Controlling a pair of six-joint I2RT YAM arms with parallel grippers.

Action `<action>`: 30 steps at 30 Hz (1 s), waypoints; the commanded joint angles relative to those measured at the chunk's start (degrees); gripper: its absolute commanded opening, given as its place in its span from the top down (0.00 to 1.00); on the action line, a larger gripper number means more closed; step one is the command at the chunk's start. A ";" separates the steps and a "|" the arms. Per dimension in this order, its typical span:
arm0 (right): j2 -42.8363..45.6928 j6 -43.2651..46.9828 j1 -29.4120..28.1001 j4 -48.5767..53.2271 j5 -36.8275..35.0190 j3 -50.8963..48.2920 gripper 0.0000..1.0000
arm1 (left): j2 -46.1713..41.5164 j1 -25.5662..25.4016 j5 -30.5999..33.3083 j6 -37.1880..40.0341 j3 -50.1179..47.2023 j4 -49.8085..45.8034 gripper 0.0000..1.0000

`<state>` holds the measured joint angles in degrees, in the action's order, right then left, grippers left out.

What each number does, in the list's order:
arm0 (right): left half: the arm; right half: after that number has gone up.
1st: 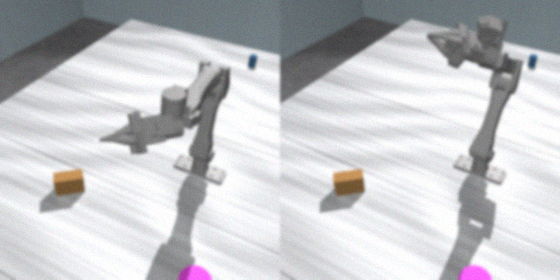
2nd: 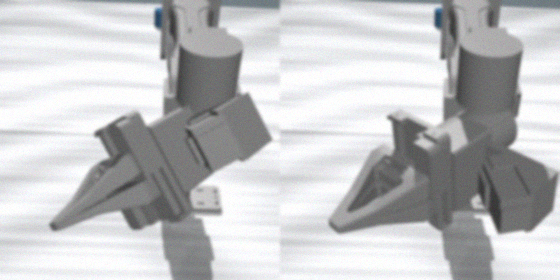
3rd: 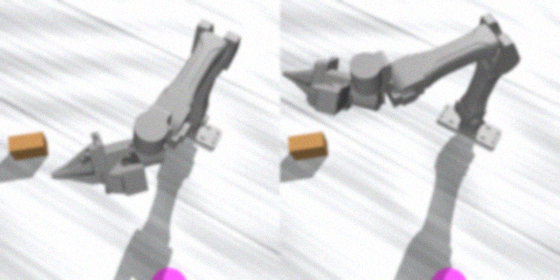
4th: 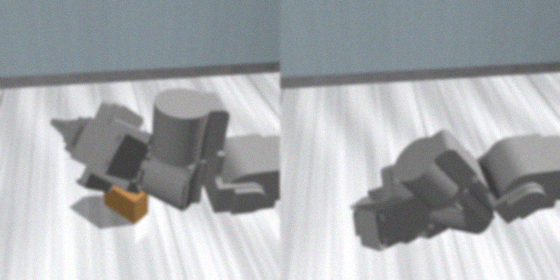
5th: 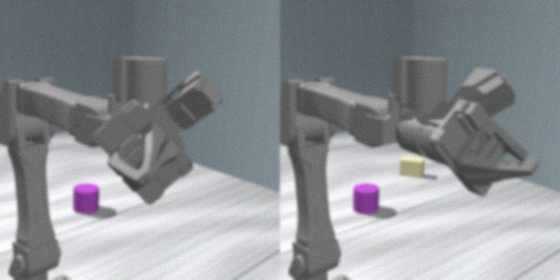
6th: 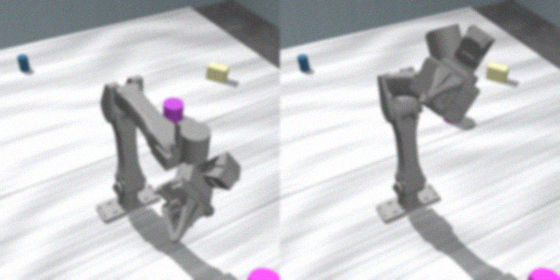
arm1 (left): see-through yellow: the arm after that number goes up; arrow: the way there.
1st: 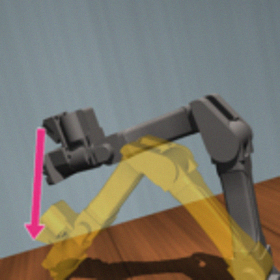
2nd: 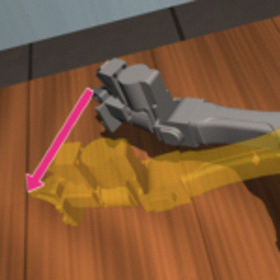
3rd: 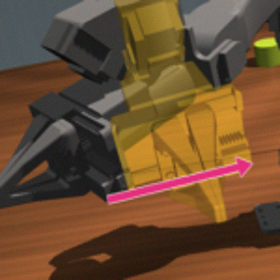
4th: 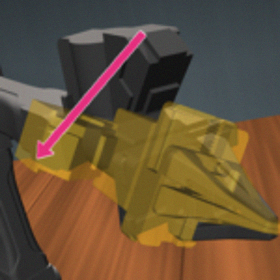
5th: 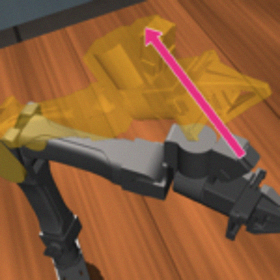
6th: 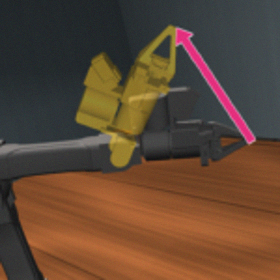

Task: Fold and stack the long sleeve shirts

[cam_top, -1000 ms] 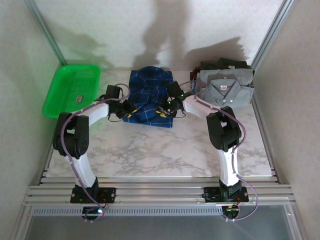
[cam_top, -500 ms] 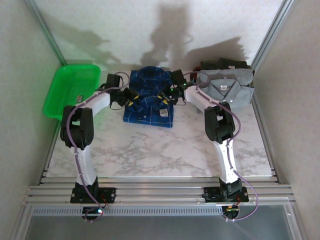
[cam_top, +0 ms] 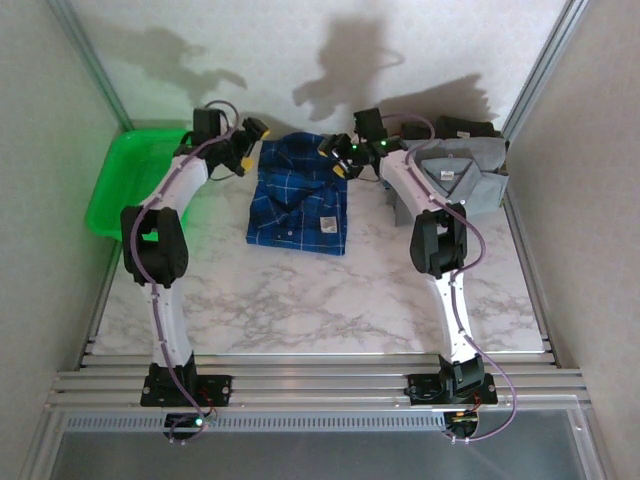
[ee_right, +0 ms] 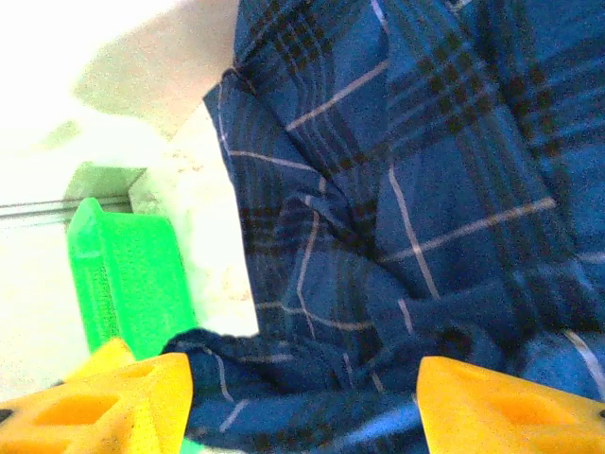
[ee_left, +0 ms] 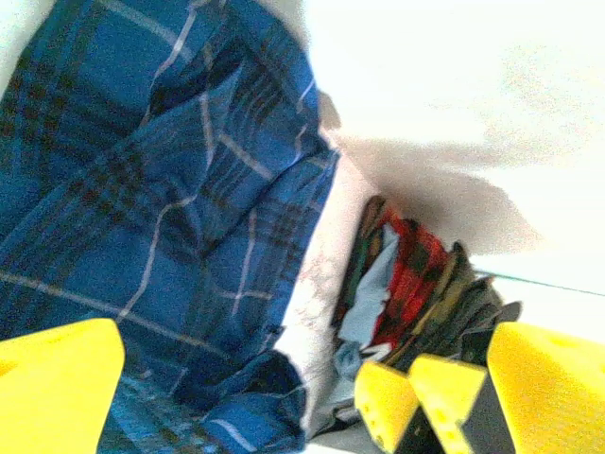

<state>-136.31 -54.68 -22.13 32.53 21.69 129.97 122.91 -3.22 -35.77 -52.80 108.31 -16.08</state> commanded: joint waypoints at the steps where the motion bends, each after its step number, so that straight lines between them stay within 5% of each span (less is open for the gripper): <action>1: 8.60 4.25 0.15 4.86 -2.11 -7.10 0.35 | -4.19 0.63 2.07 5.49 1.48 -10.05 0.01; 5: 16.38 5.54 -1.33 -0.35 0.62 -22.34 0.42 | -12.26 -0.09 7.94 12.65 -9.34 -15.68 0.01; 9: 18.49 6.65 -4.87 -1.10 0.91 -30.48 0.70 | -20.84 -0.77 9.21 12.82 -25.86 -11.91 0.09; 12: 16.92 5.25 -7.13 -4.11 1.71 -33.70 0.81 | -23.37 -2.03 9.13 11.92 -34.22 -8.13 0.20; 17: 13.37 4.32 -9.95 -5.10 0.38 -34.06 0.87 | -21.71 -4.26 8.39 10.32 -39.64 -3.15 0.30; 30: 8.80 3.39 -12.63 -6.35 -2.87 -34.68 0.91 | -10.93 -6.05 12.52 3.34 -35.99 5.63 0.37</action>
<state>-126.10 -50.59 -33.67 26.37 20.58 96.18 110.56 -9.04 -26.61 -47.40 69.91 -13.89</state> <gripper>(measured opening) 0.094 0.636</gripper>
